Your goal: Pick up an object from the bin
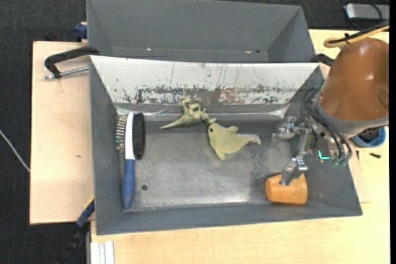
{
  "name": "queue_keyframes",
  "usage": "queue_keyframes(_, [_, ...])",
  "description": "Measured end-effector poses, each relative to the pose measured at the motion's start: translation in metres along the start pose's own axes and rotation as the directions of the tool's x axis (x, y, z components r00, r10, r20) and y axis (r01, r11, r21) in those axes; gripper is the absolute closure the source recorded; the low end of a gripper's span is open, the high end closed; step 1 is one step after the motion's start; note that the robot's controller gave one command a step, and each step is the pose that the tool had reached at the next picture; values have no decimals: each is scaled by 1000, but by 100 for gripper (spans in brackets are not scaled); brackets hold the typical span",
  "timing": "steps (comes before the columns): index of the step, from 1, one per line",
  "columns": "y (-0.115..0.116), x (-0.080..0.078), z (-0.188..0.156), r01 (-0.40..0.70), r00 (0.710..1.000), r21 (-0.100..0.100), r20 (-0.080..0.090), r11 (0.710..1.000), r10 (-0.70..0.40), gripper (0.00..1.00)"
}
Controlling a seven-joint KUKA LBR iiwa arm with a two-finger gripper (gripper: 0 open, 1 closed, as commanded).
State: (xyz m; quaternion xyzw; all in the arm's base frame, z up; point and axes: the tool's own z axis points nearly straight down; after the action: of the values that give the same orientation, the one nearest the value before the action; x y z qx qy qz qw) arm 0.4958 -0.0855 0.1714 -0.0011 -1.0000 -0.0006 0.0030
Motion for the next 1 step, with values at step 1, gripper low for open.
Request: queue_keyframes(1, [63,-86,100,227,974,4,15,974,-227,0])
